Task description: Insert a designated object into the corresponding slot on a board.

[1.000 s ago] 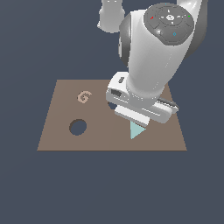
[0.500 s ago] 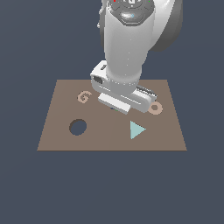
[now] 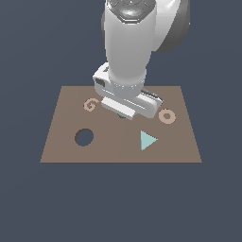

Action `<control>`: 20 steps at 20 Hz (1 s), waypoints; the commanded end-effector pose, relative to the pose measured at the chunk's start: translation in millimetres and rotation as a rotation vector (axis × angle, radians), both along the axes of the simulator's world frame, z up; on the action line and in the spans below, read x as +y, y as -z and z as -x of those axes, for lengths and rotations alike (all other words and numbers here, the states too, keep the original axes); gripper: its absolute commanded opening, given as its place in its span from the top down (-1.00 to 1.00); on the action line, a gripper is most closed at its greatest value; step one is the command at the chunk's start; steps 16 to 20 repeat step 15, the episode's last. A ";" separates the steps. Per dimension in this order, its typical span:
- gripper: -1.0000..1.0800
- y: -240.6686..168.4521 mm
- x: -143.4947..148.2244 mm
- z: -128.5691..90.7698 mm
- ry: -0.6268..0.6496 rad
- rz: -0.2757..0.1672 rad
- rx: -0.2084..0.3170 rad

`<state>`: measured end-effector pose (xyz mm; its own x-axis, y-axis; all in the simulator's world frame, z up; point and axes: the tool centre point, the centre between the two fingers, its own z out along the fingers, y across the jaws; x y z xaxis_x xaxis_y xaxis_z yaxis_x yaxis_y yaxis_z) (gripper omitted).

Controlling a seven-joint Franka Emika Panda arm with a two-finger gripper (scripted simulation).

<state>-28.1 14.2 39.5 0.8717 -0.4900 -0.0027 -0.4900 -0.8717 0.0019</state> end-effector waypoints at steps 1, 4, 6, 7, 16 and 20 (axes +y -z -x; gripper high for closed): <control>1.00 2.9 -0.1 0.2 0.000 0.000 0.000; 1.00 8.7 -0.8 0.5 0.000 -0.001 -0.001; -0.92 9.1 -0.8 0.6 0.000 -0.001 -0.001; -0.92 9.1 -0.8 0.6 0.000 -0.001 -0.001; -0.92 9.1 -0.8 0.6 0.000 -0.001 -0.001; -0.92 9.1 -0.8 0.6 0.000 -0.001 -0.001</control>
